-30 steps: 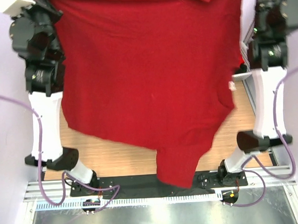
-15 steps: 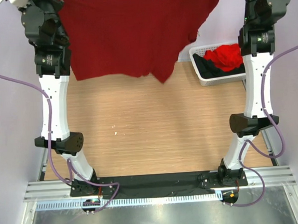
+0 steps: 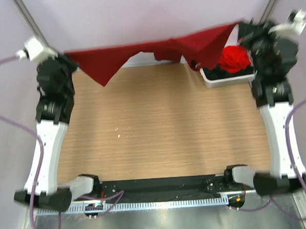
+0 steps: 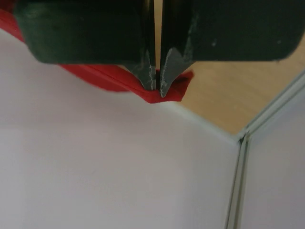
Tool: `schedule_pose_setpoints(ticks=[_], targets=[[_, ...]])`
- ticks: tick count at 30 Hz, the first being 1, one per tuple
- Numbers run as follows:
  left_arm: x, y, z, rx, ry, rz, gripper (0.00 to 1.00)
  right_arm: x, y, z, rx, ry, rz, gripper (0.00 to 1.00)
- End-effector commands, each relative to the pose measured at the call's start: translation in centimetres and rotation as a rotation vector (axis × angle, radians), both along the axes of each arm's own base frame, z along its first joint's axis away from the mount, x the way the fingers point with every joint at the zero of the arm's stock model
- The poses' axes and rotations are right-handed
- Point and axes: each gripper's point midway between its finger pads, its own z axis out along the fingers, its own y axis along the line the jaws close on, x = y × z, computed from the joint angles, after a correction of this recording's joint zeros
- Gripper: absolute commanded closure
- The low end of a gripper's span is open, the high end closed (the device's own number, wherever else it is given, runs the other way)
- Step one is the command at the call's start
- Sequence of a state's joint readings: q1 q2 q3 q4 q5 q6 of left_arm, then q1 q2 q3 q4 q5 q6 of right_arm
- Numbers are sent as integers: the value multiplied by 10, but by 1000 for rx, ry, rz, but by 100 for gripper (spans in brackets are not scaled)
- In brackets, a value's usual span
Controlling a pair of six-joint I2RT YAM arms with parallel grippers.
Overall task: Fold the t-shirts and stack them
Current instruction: Flatten the tshirt out
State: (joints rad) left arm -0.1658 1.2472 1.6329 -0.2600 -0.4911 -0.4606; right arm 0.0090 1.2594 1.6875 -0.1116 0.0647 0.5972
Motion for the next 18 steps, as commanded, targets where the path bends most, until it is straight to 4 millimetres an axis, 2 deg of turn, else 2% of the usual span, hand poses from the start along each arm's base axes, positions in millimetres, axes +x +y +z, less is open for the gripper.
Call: schedule_pose_setpoints(ticks=[1,2,3,4,5,6,7,8,9,10,11,12,13,14,15,18], targets=[[-53,4,-58,-94,85,-22,99,-35,14,-72,18,155,35,99],[-63,4,-92,-124,175,-22,99,-43,26,-92,24,206,71,99],[-70,5,-142,-131,286,-2,100,-48,34,-125,2,283,98,99],[-85,8,-161,-149,325,26,99,-68,42,-145,-25,353,140,99],[-109,10,-178,-213,350,52,99,-80,49,-163,-25,412,168,99],[-122,14,-211,-237,416,82,99,-88,52,-196,-26,497,183,99],[-132,14,-224,-280,436,93,99,-112,52,-216,-28,567,201,99],[-149,13,-235,-314,459,92,99,-124,58,-245,-18,648,246,99],[-156,5,-256,-338,509,58,99,-136,59,-262,-18,707,258,99],[-163,4,-269,-366,538,65,99,-156,57,-291,-22,822,264,99],[-181,6,-289,-385,613,92,100,-172,58,-304,-13,867,278,99],[-191,6,-305,-446,633,124,99,-186,59,-333,17,957,287,99],[-200,8,-315,-461,656,145,99,-205,61,-353,33,1036,305,99],[-215,15,-327,-505,680,216,100,-226,67,-383,82,1155,336,99],[-223,15,-335,-526,703,239,100,-233,71,-394,92,1181,363,99],[-241,28,-342,-526,724,329,99,-264,74,-426,151,1279,387,99]])
